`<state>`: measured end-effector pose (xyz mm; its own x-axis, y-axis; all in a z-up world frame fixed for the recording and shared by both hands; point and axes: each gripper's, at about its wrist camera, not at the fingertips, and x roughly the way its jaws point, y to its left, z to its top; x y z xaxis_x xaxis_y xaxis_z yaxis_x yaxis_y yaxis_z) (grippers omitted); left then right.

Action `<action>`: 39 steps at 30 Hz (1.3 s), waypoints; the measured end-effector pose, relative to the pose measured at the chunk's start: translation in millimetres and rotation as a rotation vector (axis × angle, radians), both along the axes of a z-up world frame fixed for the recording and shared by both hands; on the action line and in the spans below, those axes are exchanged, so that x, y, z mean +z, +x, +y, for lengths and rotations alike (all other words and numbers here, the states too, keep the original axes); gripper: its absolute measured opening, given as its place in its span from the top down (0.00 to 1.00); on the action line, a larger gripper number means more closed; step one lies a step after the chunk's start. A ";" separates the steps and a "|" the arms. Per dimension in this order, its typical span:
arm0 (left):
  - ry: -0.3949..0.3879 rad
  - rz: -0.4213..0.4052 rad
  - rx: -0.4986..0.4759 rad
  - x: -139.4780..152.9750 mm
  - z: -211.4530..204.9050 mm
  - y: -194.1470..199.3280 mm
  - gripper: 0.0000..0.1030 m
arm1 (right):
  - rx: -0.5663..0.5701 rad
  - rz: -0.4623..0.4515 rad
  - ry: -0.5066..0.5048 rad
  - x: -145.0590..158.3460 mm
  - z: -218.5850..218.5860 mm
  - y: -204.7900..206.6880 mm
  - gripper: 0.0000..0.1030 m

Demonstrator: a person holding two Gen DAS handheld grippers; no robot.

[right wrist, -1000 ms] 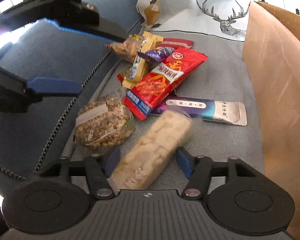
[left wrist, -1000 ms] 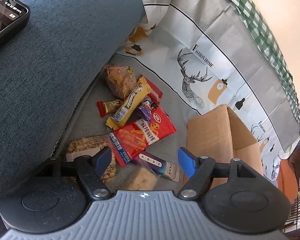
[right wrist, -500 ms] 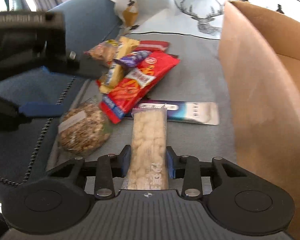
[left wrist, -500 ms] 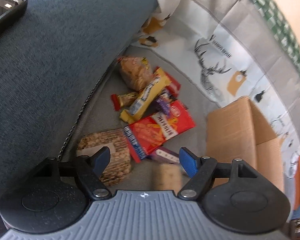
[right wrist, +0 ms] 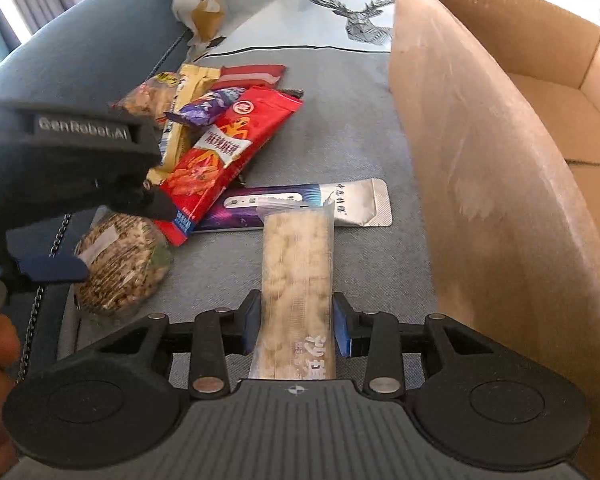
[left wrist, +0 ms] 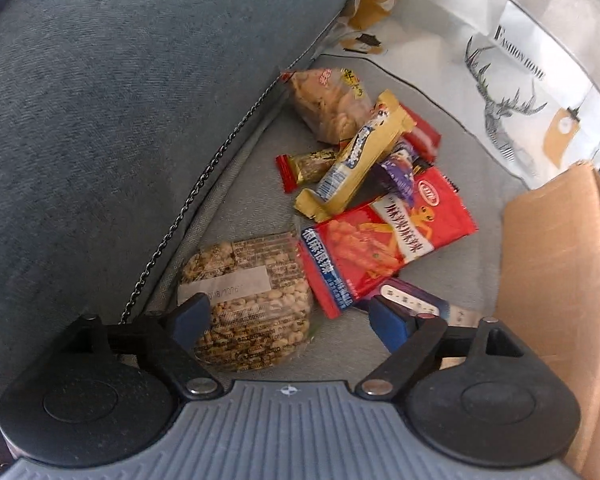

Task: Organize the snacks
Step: 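Lower the left gripper over the round peanut pack while the right holds the bar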

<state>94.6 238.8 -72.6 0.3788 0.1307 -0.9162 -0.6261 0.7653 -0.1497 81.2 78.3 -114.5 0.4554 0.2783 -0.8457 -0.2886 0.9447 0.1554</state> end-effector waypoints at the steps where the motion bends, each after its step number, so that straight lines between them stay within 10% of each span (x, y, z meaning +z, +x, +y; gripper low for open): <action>1: 0.012 0.012 -0.006 -1.4 -2.1 2.1 0.09 | -0.005 0.005 0.004 -0.2 -0.2 0.7 0.62; 19: 0.219 0.128 0.022 -18.7 -18.3 27.0 0.09 | -0.010 0.023 0.003 -3.8 -1.0 2.8 0.61; 25: 0.262 0.092 0.046 -11.1 -13.9 25.1 0.37 | -0.006 0.021 0.006 -3.2 -0.3 2.6 0.63; 30: 0.317 0.004 -0.017 7.1 -21.1 24.2 0.89 | 0.002 0.014 0.015 -2.0 -1.2 1.3 0.63; 39: 0.202 -0.027 0.060 11.6 -12.7 3.6 0.41 | -0.004 0.009 0.015 -3.1 -2.5 0.2 0.63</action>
<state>98.2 226.1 -61.0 0.3885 0.3335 -0.8590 -0.6691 0.7431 -0.0141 81.4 75.7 -117.6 0.4485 0.2888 -0.8458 -0.2833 0.9435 0.1719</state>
